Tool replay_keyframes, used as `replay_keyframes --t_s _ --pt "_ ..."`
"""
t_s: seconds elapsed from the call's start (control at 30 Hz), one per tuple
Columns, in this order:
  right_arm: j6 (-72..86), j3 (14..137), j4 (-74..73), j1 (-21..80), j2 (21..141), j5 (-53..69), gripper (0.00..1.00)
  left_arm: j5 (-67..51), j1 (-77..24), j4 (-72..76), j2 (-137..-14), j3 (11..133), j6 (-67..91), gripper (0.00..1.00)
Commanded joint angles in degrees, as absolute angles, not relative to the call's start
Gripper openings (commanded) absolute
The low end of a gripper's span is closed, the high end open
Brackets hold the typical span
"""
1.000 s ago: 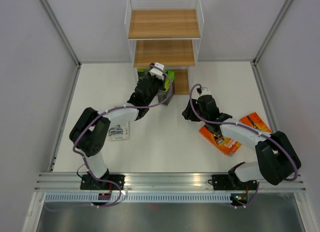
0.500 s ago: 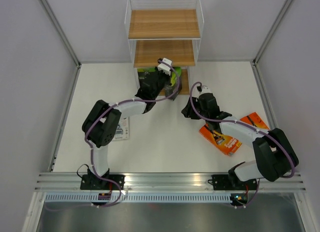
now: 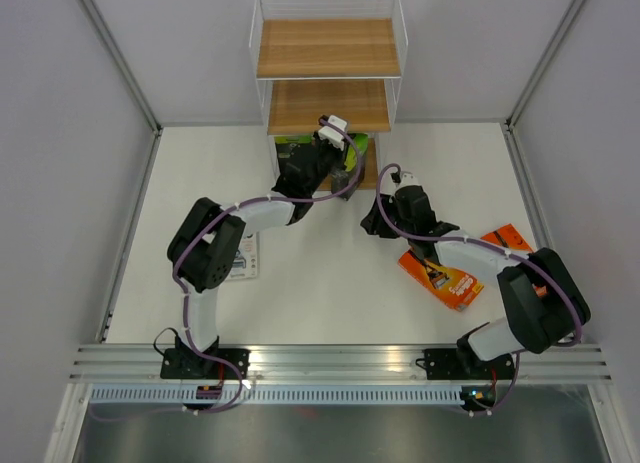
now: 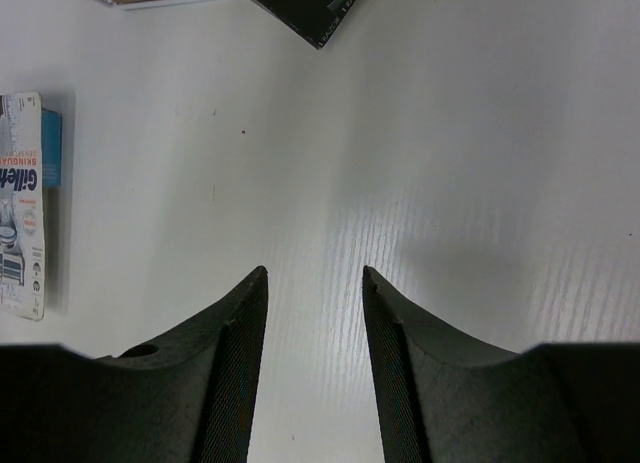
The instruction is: Place and organize the shaving razors onto the shelf
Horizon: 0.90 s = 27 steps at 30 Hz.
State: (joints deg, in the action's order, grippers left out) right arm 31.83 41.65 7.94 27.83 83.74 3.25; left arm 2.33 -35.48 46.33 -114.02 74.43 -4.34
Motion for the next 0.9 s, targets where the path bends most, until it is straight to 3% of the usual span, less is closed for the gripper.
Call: replay_keyframes --t_s 0.0,0.27,0.47,0.87 --pt "33.0 44.0 11.8 27.4 85.2 4.5 0.49 0.3 -35.2 48.3 -111.9 77.1 -5.3 0.18" --pt "32.9 44.3 12.2 27.5 86.2 4.8 0.49 -1.6 -35.3 46.8 -110.0 76.6 -5.1 0.24" --pt "33.5 44.1 13.3 27.4 87.1 5.5 0.49 -1.3 -35.2 48.1 -105.4 73.3 -4.6 0.47" --pt "33.5 46.0 13.5 27.5 88.1 5.6 0.49 -3.2 -35.4 45.0 -90.4 59.2 2.2 0.63"
